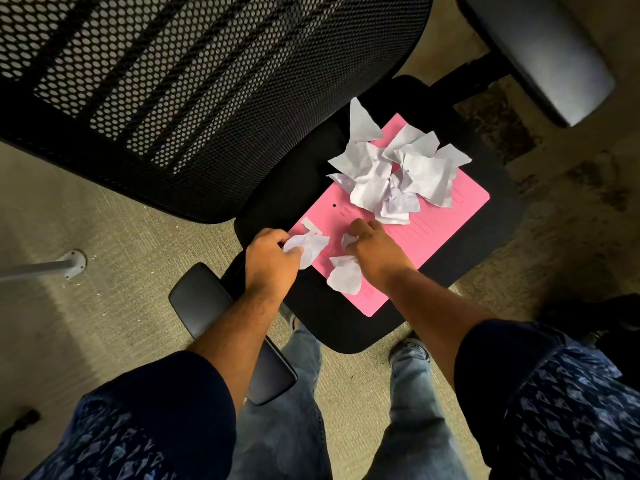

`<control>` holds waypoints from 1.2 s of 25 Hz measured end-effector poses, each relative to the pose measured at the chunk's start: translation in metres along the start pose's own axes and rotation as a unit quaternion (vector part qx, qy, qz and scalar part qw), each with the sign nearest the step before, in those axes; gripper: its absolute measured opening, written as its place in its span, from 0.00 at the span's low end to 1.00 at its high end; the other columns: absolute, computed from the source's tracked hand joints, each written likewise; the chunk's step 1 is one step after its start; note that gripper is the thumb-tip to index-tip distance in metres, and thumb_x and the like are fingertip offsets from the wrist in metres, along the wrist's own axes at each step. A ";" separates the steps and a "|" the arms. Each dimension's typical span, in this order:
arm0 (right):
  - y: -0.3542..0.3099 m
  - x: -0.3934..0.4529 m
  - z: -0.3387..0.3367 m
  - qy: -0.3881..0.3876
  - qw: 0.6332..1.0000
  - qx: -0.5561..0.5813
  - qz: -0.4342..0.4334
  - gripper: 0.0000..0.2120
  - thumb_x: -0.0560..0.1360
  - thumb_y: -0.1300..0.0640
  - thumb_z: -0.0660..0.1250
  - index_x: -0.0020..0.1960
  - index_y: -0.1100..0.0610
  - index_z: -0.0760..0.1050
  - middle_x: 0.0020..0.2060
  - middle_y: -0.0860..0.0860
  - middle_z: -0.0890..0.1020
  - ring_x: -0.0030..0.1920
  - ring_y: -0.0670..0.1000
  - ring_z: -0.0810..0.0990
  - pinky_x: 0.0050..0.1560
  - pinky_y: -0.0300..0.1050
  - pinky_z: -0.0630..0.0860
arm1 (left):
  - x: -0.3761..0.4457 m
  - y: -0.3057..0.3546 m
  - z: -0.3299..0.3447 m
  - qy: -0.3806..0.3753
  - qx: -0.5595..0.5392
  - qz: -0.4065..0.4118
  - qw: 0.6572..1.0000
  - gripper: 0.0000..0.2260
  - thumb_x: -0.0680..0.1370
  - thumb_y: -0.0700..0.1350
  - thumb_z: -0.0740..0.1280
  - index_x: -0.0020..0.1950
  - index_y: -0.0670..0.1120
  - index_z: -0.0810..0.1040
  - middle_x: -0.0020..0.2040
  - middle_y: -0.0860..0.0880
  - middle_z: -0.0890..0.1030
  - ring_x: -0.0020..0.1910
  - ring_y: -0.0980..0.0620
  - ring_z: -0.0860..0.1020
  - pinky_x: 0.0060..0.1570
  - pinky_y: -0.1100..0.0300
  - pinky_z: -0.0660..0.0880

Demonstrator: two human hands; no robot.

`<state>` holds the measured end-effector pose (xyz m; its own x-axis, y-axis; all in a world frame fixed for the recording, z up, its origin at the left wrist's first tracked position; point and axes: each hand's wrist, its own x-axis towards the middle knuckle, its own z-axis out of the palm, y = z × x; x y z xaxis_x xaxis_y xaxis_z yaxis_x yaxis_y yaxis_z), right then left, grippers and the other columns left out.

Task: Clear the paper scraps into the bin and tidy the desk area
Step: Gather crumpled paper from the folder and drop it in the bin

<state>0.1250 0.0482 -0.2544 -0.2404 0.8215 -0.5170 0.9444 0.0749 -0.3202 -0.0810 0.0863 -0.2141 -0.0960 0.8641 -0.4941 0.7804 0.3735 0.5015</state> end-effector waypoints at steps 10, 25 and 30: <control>0.019 -0.043 0.030 0.081 0.923 0.317 0.201 0.08 0.77 0.57 0.76 0.54 0.60 0.85 0.49 0.53 0.85 0.46 0.54 0.83 0.48 0.44 0.82 | 0.013 0.036 0.004 -0.083 -0.049 0.095 0.991 0.10 0.77 0.43 0.74 0.57 0.53 0.82 0.48 0.56 0.83 0.49 0.56 0.82 0.43 0.64 0.79; 0.048 -0.094 0.014 0.174 0.736 0.593 0.276 0.17 0.71 0.62 0.81 0.50 0.57 0.74 0.45 0.58 0.83 0.47 0.64 0.83 0.46 0.65 0.83 | 0.118 0.122 0.054 -0.126 -0.127 -0.064 0.982 0.14 0.75 0.42 0.78 0.60 0.41 0.85 0.55 0.42 0.87 0.56 0.41 0.85 0.60 0.41 0.82; 0.058 -0.096 0.014 0.168 0.728 0.599 0.286 0.18 0.71 0.62 0.81 0.52 0.58 0.74 0.48 0.59 0.83 0.50 0.65 0.83 0.50 0.67 0.83 | 0.122 0.124 0.062 -0.097 -0.140 -0.087 0.982 0.17 0.74 0.41 0.79 0.62 0.40 0.84 0.58 0.42 0.86 0.57 0.42 0.85 0.60 0.43 0.82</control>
<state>0.1992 -0.0340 -0.2345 0.3741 0.6312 -0.6794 -0.0544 -0.7164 -0.6956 0.0427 0.2167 -0.2558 -0.0715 0.7082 -0.7024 0.5598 0.6113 0.5594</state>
